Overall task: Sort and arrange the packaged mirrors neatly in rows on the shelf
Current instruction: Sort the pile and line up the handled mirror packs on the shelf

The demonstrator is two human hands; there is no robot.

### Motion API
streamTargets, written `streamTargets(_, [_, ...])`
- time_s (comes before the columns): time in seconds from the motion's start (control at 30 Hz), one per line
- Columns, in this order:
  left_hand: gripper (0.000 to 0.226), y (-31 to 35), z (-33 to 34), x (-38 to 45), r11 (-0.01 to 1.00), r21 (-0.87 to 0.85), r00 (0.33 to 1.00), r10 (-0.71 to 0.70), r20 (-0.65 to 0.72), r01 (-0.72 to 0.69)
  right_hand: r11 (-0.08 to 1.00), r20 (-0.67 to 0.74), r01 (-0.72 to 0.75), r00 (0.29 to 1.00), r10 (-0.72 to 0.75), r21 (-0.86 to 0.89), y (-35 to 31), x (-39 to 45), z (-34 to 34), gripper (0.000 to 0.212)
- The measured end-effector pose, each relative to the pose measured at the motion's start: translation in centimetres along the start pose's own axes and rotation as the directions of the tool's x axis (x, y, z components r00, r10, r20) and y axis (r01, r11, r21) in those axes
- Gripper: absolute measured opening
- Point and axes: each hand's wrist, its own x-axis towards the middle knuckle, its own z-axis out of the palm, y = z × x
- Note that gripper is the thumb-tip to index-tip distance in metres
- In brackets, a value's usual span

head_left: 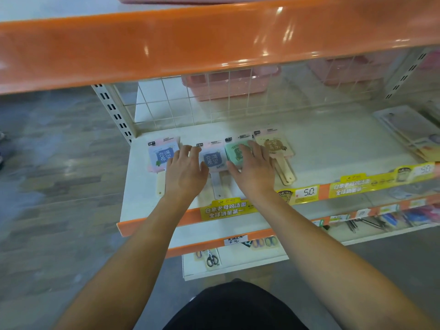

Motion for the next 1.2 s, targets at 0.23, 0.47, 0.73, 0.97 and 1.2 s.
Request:
streamTargets(0.23, [0.037, -2.7, -0.6, -1.0, 0.997, 0.003, 0.995, -0.078, -0.068, 0.078, 0.966, -0.04, 0.139, 0.99, -0.134, 0.217, -4.0, 0.5, 0.4, 0.045])
streamTargets(0.47, [0.034, -8.0, -1.2, -3.0, 0.985, -0.002, 0.973, -0.171, -0.155, 0.173, 0.95, 0.105, 0.153, 0.977, -0.188, 0.272, -8.3, 0.0, 2.5, 0.049])
streamTargets(0.73, [0.036, -11.7, -2.4, -4.3, 0.972, 0.031, 0.963, -0.224, -0.152, 0.231, 0.972, 0.253, 0.156, 0.947, -0.198, 0.178, -13.3, -0.1, 4.9, 0.052])
streamTargets(0.97, [0.036, -13.6, -3.1, -4.7, 0.972, 0.042, 0.965, -0.223, -0.139, 0.231, 0.993, 0.309, 0.096, 0.945, -0.112, 0.065, -16.6, 0.8, 7.2, 0.074])
streamTargets(1.2, [0.033, -14.6, -3.5, -4.5, 0.979, 0.035, 0.968, -0.192, -0.16, 0.2, 0.997, 0.208, 0.076, 0.975, -0.076, 0.011, -17.1, 1.0, 8.0, 0.071])
